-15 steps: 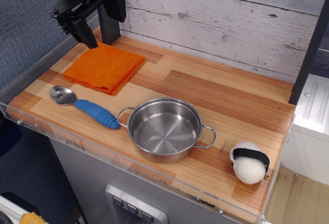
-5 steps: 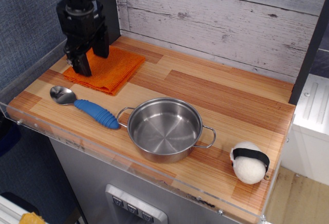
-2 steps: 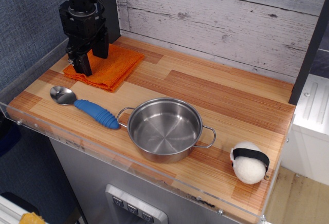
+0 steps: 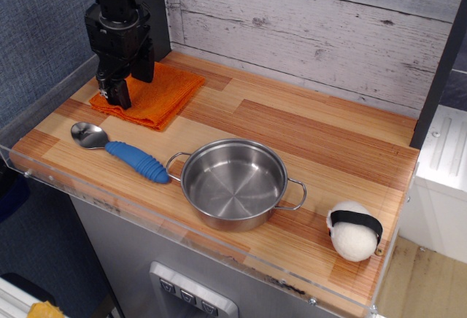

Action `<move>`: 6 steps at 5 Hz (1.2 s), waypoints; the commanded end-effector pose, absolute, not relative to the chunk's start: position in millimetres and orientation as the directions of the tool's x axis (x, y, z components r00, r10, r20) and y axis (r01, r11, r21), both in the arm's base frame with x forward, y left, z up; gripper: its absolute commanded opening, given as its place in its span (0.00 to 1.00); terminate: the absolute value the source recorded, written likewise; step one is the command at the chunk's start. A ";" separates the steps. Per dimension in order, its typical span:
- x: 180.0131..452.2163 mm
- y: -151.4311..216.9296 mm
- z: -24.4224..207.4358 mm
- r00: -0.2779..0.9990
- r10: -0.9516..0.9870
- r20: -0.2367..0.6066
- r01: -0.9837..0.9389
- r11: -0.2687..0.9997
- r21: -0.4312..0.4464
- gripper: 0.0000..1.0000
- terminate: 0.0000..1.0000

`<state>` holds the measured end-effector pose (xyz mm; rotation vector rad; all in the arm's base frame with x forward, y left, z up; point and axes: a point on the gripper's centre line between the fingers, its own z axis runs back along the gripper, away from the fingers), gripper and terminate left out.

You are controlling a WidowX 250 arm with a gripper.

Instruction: Move the orange cloth to the top right above the silver pot.

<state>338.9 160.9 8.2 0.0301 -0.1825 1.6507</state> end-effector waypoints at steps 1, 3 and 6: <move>345.5 116.7 14.9 -0.112 0.988 0.108 -0.989 -0.100 -0.113 1.00 0.00; 352.5 57.2 9.2 -0.046 0.995 0.085 -0.994 -0.038 -0.099 1.00 0.00; 364.1 -33.1 9.9 0.146 0.989 0.034 -0.984 0.148 -0.103 1.00 0.00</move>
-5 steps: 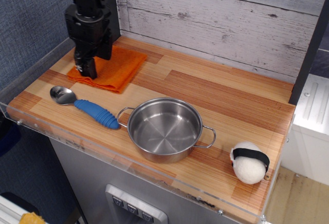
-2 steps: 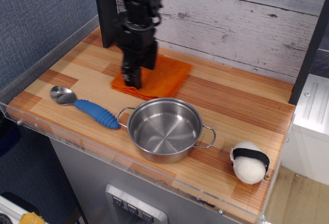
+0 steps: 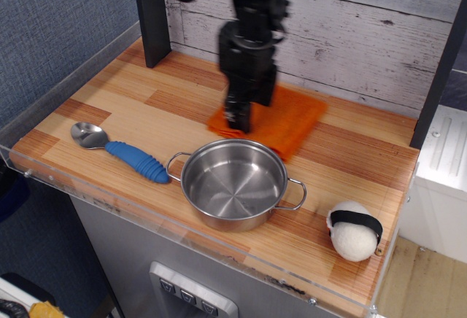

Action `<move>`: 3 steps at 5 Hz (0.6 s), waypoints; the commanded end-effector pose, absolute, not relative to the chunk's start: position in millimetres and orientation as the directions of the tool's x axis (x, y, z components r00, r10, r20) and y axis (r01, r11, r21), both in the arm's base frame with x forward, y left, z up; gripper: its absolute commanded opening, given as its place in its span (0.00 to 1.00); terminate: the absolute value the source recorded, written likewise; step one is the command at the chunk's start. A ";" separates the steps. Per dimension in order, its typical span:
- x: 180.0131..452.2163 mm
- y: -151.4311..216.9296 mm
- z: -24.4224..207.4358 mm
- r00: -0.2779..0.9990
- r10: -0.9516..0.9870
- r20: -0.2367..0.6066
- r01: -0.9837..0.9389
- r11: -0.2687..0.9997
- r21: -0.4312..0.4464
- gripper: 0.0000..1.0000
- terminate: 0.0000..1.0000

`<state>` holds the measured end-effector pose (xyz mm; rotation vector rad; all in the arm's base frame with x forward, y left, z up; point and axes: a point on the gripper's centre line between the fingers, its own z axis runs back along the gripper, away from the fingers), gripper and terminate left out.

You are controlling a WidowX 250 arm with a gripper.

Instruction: Move the orange cloth to the top right above the silver pot.

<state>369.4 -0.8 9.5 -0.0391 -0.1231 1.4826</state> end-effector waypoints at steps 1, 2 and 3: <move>361.5 -51.5 11.2 0.214 0.975 0.052 -0.971 0.219 -0.100 1.00 0.00; 360.6 -54.6 15.1 0.222 0.973 0.061 -0.968 0.227 -0.103 1.00 0.00; 365.8 -52.9 26.8 0.225 0.972 0.066 -0.966 0.232 -0.116 1.00 0.00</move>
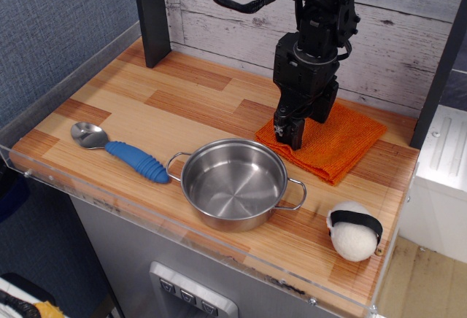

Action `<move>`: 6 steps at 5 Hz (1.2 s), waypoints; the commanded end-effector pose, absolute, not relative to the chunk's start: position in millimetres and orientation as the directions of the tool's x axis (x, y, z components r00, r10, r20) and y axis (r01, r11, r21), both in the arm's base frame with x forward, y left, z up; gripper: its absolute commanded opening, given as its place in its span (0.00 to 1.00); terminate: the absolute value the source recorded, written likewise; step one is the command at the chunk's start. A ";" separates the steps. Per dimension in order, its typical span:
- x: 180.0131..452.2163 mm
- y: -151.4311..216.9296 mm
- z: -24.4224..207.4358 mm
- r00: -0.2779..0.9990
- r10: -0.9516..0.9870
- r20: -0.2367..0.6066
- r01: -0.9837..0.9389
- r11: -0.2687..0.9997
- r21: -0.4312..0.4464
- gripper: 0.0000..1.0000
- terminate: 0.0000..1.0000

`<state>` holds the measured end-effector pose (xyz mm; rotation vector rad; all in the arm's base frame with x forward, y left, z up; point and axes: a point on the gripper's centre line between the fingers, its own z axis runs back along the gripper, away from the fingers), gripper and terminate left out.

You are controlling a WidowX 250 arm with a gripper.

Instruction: Move the orange cloth to the top right above the silver pot.

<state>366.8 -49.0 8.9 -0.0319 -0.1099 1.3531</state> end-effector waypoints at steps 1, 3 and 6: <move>368.3 -51.5 35.9 0.215 0.975 0.058 -0.967 0.221 -0.129 1.00 0.00; 371.7 -41.9 52.3 0.182 0.982 0.053 -0.971 0.188 -0.145 1.00 0.00; 371.7 -27.6 127.6 0.180 0.984 0.008 -0.955 0.176 -0.239 1.00 0.00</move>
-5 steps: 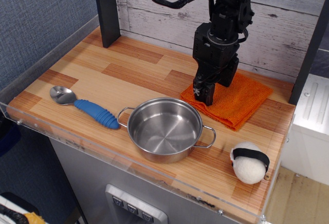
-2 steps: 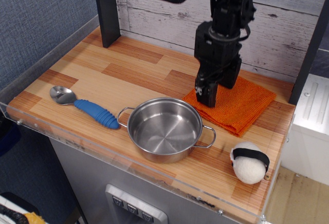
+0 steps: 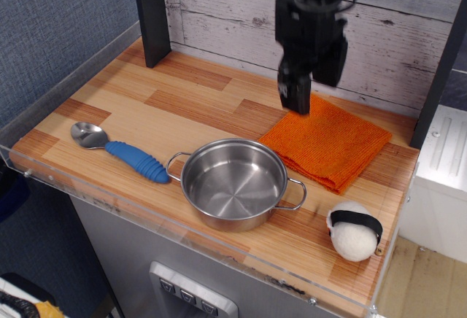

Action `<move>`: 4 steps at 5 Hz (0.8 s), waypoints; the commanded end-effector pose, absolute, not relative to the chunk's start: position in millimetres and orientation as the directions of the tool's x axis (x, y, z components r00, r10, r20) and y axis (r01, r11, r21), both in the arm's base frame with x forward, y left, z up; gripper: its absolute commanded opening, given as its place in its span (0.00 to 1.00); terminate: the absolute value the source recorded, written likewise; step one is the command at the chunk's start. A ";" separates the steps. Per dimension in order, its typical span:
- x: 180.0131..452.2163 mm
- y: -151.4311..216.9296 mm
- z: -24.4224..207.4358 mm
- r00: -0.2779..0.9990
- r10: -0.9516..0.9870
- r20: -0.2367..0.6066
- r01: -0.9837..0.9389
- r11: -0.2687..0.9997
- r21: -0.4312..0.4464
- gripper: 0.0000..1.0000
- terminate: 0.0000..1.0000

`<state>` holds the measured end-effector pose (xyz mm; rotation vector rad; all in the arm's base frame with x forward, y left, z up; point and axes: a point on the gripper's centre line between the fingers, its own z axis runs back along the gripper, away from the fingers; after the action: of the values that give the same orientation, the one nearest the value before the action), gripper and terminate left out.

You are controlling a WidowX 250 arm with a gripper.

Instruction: Move the orange cloth to the top right above the silver pot.

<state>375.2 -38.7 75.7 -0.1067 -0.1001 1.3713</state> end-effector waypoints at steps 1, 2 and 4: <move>363.3 -20.2 163.3 0.190 0.982 -0.008 -0.944 0.180 -0.276 1.00 0.00; 351.8 -10.7 189.3 0.192 0.981 -0.031 -0.938 0.174 -0.299 1.00 0.00; 339.4 -9.0 201.3 0.180 0.984 -0.010 -0.940 0.169 -0.297 1.00 0.00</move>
<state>347.7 -10.7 186.4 -0.2246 -0.1575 1.3889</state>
